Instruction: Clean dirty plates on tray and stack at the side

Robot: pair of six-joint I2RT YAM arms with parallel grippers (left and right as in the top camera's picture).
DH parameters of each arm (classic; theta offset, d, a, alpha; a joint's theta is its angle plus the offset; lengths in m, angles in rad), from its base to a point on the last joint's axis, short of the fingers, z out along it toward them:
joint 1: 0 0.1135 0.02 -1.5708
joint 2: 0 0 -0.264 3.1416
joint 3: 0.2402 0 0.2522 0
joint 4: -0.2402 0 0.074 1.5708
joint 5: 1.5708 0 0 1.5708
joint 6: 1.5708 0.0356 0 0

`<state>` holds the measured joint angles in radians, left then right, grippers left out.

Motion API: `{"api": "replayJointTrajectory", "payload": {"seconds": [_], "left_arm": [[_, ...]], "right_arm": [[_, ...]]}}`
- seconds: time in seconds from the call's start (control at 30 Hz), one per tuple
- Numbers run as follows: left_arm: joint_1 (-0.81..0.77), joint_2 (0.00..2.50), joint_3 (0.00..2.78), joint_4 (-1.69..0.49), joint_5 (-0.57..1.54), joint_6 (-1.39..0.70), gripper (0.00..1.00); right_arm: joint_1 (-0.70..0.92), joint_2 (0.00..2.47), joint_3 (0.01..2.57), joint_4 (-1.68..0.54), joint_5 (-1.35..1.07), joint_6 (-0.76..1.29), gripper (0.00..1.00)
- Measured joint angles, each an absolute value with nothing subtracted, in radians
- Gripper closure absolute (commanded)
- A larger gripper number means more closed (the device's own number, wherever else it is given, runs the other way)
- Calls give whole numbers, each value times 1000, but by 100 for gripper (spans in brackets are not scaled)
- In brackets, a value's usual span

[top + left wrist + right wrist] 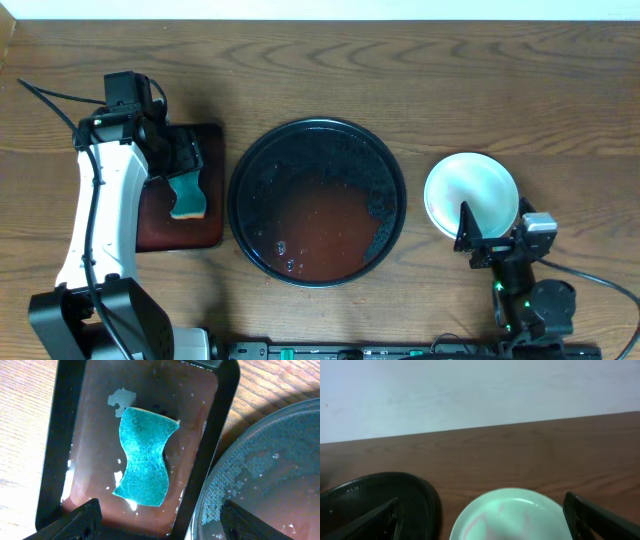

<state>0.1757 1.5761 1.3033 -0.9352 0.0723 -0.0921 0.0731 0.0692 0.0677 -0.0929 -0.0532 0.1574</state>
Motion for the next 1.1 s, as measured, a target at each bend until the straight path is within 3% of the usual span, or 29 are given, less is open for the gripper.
{"api": "replayJointTrajectory", "payload": {"seconds": [1.1], "left_arm": [[176, 1576, 1303, -935, 72, -92, 23]], "right_arm": [[74, 15, 12, -73, -54, 160, 1]]}}
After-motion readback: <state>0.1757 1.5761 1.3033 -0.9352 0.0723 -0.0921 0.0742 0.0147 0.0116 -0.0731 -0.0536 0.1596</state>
